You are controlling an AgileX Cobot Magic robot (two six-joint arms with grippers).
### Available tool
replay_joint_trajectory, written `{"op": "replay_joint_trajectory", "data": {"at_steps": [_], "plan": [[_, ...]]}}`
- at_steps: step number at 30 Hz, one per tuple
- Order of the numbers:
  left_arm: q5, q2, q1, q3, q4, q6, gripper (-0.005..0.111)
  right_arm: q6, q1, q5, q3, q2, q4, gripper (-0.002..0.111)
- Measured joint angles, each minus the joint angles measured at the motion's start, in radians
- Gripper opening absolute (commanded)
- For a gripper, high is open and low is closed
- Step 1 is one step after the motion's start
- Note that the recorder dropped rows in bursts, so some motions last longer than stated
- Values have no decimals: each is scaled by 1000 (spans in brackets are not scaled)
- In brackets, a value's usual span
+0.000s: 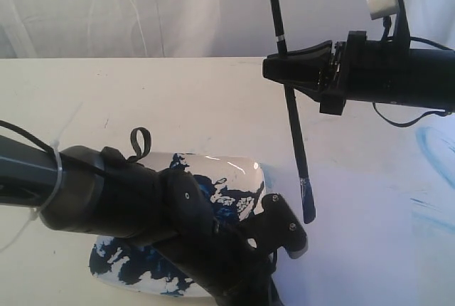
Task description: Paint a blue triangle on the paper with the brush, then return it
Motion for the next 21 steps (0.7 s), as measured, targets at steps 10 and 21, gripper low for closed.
{"op": "replay_joint_trajectory", "data": {"at_steps": [10,21], "plan": [[-4,-12,-1,0,60,-37,0,0,4,0,0,17,0,0],[-6,-12,-1,0,61,-41,0,-55,40,-2,0,50,0,0]]}}
